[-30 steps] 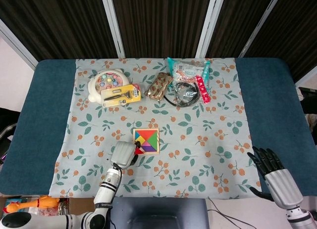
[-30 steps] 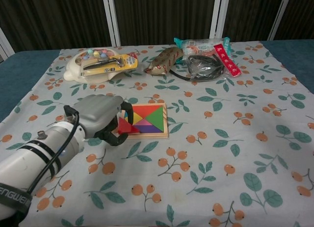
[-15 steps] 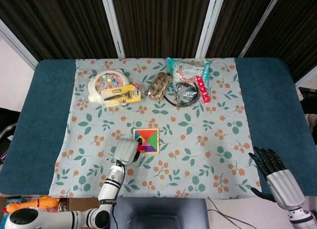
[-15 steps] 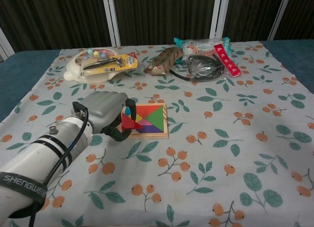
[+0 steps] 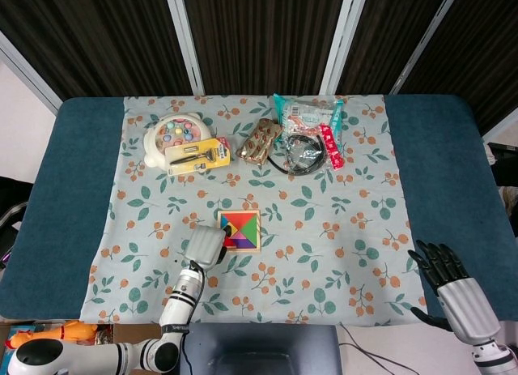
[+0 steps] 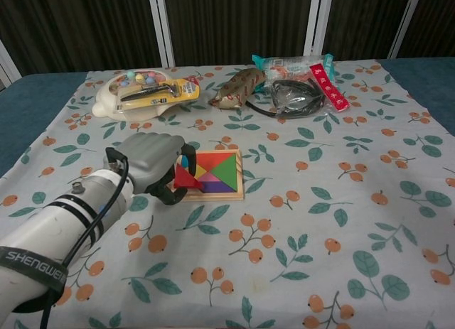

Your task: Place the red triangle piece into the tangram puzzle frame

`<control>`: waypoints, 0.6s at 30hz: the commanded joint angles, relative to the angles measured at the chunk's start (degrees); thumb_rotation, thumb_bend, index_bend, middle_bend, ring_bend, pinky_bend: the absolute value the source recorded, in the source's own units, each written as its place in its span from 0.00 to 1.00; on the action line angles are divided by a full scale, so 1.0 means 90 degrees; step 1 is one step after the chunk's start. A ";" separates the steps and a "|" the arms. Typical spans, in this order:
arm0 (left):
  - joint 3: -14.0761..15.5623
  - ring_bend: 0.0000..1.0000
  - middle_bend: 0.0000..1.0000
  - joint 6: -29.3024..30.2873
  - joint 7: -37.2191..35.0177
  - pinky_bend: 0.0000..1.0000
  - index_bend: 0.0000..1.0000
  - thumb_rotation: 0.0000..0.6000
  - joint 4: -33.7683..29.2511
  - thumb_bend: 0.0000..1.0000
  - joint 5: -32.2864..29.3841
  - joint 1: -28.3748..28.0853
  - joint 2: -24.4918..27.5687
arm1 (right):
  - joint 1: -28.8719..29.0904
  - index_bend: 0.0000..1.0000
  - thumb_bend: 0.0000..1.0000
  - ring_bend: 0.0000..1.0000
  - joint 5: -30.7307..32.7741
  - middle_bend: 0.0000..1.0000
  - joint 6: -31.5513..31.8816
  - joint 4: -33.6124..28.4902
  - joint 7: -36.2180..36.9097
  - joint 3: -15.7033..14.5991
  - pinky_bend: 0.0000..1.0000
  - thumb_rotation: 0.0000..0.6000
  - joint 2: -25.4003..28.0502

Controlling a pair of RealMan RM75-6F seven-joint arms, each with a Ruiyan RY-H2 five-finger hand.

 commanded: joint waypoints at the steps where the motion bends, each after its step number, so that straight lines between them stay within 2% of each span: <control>1: 0.0015 1.00 1.00 -0.0001 -0.0018 1.00 0.51 1.00 0.0030 0.39 -0.0046 -0.0013 -0.0017 | 0.0002 0.00 0.15 0.00 0.0009 0.00 -0.0025 -0.0009 -0.0033 0.0000 0.00 1.00 -0.0009; 18: 0.0021 1.00 1.00 0.0088 0.0066 1.00 0.41 1.00 -0.0036 0.39 -0.0242 -0.0106 -0.0050 | -0.0015 0.00 0.15 0.00 -0.0008 0.00 0.0024 0.0011 0.0024 -0.0001 0.00 1.00 0.0008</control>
